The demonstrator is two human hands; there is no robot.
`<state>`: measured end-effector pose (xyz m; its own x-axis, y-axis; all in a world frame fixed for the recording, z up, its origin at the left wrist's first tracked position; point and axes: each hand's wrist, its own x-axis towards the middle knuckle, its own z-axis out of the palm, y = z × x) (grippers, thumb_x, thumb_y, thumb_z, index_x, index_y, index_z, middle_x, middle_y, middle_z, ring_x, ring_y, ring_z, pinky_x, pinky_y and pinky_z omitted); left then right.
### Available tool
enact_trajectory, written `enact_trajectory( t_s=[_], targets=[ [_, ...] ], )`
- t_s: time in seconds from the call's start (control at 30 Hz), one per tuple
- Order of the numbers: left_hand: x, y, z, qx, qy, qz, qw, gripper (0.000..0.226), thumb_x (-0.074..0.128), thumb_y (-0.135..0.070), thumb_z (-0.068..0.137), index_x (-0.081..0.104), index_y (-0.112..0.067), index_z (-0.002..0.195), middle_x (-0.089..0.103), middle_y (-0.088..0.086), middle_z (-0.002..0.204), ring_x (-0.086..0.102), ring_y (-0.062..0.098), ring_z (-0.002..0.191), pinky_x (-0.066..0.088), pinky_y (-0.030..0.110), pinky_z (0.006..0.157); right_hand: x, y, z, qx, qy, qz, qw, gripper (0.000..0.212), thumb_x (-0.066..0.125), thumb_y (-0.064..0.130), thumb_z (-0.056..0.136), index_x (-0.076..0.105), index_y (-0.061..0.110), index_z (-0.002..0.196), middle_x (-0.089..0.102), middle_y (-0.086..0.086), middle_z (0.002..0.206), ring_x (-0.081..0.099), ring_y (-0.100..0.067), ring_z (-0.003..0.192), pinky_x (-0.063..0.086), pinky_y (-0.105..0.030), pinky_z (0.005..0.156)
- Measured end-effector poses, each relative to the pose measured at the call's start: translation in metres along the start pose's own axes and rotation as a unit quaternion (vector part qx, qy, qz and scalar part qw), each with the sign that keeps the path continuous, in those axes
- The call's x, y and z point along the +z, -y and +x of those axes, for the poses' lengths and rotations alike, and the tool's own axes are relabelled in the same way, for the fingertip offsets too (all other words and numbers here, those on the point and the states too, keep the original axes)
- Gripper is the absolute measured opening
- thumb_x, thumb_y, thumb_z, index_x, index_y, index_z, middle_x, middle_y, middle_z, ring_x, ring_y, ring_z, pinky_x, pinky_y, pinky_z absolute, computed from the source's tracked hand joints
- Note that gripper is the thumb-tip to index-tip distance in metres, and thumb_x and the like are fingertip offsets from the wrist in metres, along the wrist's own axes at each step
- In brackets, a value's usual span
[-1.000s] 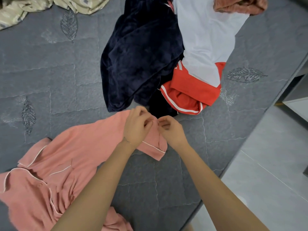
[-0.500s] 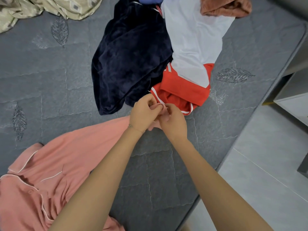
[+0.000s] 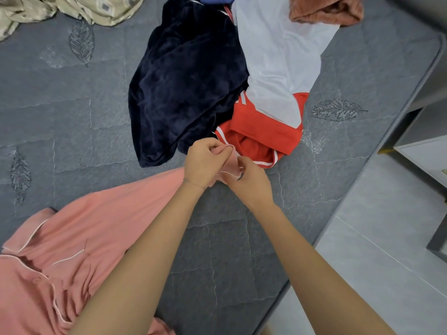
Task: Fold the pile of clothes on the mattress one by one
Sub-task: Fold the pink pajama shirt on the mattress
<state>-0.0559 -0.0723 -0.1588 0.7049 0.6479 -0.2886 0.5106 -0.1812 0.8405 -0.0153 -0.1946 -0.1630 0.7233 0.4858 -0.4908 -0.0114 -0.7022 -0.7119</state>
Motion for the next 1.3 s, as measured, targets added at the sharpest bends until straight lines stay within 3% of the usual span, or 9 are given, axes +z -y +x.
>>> enact_trajectory(
  t_s=[0.1,0.27,0.4,0.57,0.77,0.83,0.97,1.1,1.3],
  targets=[
    [0.000,0.000,0.001,-0.008,-0.012,-0.016,1.000,0.020,0.070,-0.022,0.082,0.066,-0.013,0.065,0.062,-0.008,0.061,0.059,0.007,0.064,0.054,0.040,0.069,0.003,-0.001,0.002,-0.001,-0.031,0.048,0.998,0.032,0.063,0.034,0.086,0.061,0.022,0.117,0.067,0.009,0.110,0.061,-0.010,0.101,0.052,-0.035,0.085],
    [0.000,0.000,0.003,-0.008,0.029,-0.011,1.000,0.010,0.071,-0.025,0.075,0.069,-0.017,0.069,0.066,-0.005,0.068,0.064,0.014,0.072,0.056,0.044,0.072,0.014,0.010,0.003,0.012,0.007,0.048,0.999,0.032,0.066,0.042,0.081,0.057,0.024,0.105,0.064,0.011,0.101,0.060,-0.007,0.093,0.050,-0.028,0.076],
    [-0.003,0.003,0.004,-0.016,0.065,-0.027,0.997,0.008,0.073,-0.024,0.070,0.069,-0.018,0.066,0.068,-0.003,0.067,0.067,0.019,0.070,0.056,0.049,0.070,0.014,0.007,0.007,0.016,-0.049,0.058,0.997,0.008,0.050,0.016,0.091,0.058,0.015,0.089,0.063,0.004,0.082,0.056,-0.013,0.076,0.045,-0.031,0.068],
    [-0.007,0.006,0.006,-0.035,0.035,-0.081,0.995,0.011,0.072,-0.024,0.072,0.073,-0.013,0.072,0.070,0.006,0.071,0.068,0.028,0.077,0.056,0.050,0.074,0.003,0.000,0.012,-0.017,-0.106,0.016,0.994,0.030,0.043,0.007,0.096,0.068,0.010,0.112,0.070,-0.003,0.101,0.061,-0.015,0.088,0.047,-0.029,0.076],
    [-0.007,0.012,0.010,0.041,-0.050,0.094,0.993,0.014,0.066,-0.019,0.085,0.075,-0.023,0.095,0.067,-0.004,0.095,0.059,0.014,0.094,0.046,0.038,0.088,-0.023,0.011,0.046,-0.081,-0.208,-0.154,0.962,0.034,0.041,0.012,0.097,0.067,0.019,0.116,0.068,-0.003,0.106,0.055,-0.028,0.104,0.036,-0.039,0.089],
    [-0.009,0.020,0.006,0.061,-0.086,0.178,0.978,0.036,0.061,-0.007,0.086,0.069,-0.023,0.116,0.060,0.002,0.111,0.053,0.020,0.107,0.034,0.032,0.092,-0.028,0.017,0.058,-0.070,-0.203,-0.191,0.958,0.032,0.042,0.016,0.099,0.064,0.023,0.121,0.063,-0.003,0.111,0.048,-0.027,0.110,0.029,-0.037,0.091],
    [-0.025,0.044,-0.016,0.112,-0.095,0.269,0.952,0.047,0.051,-0.013,0.088,0.055,-0.019,0.135,0.053,0.011,0.136,0.045,0.032,0.130,0.027,0.057,0.110,-0.018,0.025,0.065,-0.098,-0.193,-0.213,0.953,0.030,0.053,0.020,0.094,0.065,0.019,0.122,0.060,-0.006,0.121,0.046,-0.028,0.119,0.028,-0.040,0.104],
    [-0.052,0.071,-0.040,0.060,-0.051,0.352,0.933,0.058,0.029,-0.039,0.090,0.042,-0.024,0.145,0.036,0.013,0.152,0.030,0.034,0.142,0.015,0.058,0.113,0.026,0.038,0.047,-0.206,-0.158,-0.253,0.932,0.039,0.062,0.024,0.087,0.063,0.015,0.125,0.059,-0.010,0.130,0.044,-0.036,0.130,0.028,-0.055,0.110],
    [-0.115,0.134,-0.087,-0.049,-0.100,0.358,0.927,0.065,0.032,-0.045,0.092,0.003,-0.037,0.149,0.003,0.007,0.162,0.000,0.028,0.149,-0.003,0.055,0.115,0.106,0.056,0.007,-0.249,-0.048,-0.302,0.919,0.057,0.065,0.026,0.087,0.048,0.019,0.141,0.043,-0.010,0.148,0.029,-0.035,0.142,0.017,-0.054,0.116]
  ],
)
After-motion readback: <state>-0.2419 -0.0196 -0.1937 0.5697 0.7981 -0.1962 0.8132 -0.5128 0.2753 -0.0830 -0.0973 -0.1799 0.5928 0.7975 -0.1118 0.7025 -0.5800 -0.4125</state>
